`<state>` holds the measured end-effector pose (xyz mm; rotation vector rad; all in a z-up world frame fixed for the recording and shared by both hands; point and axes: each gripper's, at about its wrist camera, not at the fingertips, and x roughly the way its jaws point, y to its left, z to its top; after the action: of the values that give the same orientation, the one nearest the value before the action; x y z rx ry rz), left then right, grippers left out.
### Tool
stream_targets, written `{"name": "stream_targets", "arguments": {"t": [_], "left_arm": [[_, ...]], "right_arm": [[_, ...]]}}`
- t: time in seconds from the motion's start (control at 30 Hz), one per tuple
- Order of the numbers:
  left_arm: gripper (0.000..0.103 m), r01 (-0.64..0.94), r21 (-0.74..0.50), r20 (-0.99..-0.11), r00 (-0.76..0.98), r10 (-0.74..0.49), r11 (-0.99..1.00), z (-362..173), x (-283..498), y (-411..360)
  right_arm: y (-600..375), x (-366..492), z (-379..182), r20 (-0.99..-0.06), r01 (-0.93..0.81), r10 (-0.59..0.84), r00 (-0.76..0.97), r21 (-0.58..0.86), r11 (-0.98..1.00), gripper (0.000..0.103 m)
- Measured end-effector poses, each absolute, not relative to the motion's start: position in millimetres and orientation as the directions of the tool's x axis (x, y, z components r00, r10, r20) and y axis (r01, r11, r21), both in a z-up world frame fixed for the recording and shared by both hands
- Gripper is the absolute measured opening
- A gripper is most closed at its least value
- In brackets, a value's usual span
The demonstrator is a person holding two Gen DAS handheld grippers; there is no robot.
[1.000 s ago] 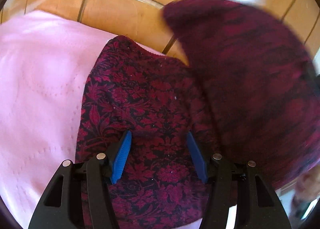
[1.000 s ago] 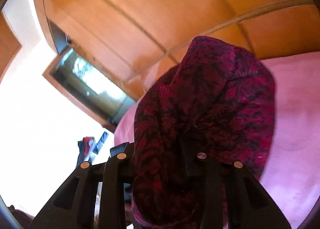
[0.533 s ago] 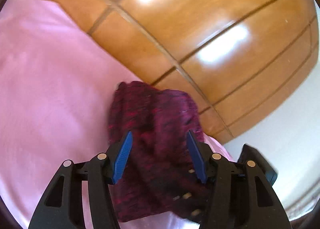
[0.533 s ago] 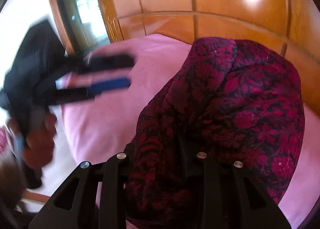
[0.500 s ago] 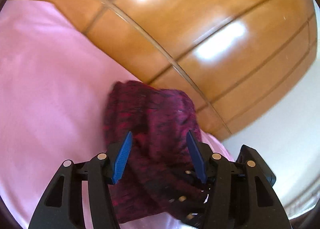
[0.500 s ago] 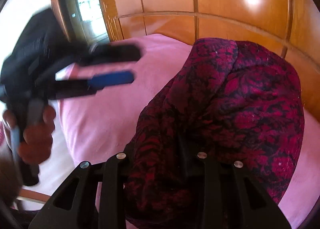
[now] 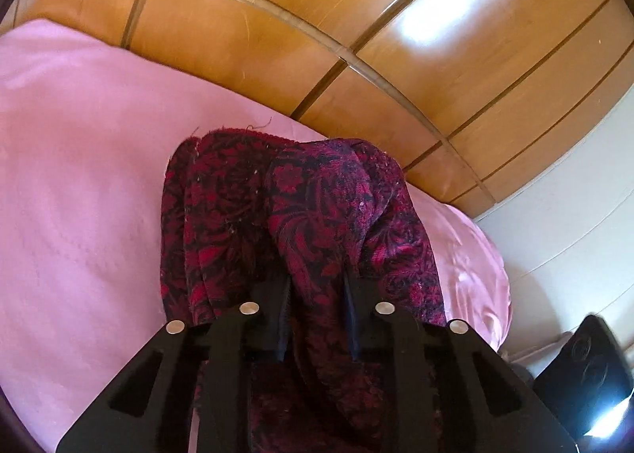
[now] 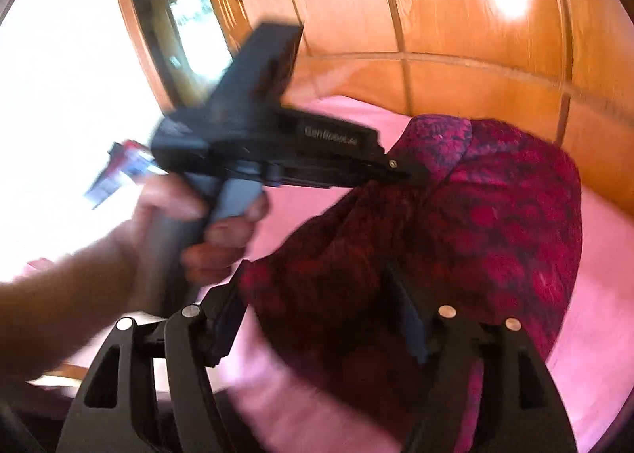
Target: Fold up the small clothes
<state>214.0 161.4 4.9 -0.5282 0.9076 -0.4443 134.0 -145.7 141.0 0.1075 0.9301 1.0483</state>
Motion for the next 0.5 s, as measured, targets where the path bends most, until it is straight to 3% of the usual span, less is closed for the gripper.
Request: {"name": "stream_targets", "arguments": {"t": [0.13,0.3,0.5], "left_arm": [[0.019,0.141,-0.571,-0.635,0.548,-0.544,0.809,9.7,213.0,165.0],[0.018,0.119,-0.537,-0.657,0.563,-0.502,0.835,13.6,197.5,174.3],[0.018,-0.004,-0.461,-0.732,0.566,-0.378,0.887,-2.7,190.7,200.3]], "right_arm": [[-213.4,144.6,149.0,-0.534,-0.600,0.822,0.196,0.598,0.531,0.067],[-224.7,154.7,121.4,-0.657,-0.545,0.711,0.249,0.512,0.664,0.061],[-175.5,148.0,109.7,-0.701,-0.605,0.640,0.313,0.373,0.704,0.064]]}}
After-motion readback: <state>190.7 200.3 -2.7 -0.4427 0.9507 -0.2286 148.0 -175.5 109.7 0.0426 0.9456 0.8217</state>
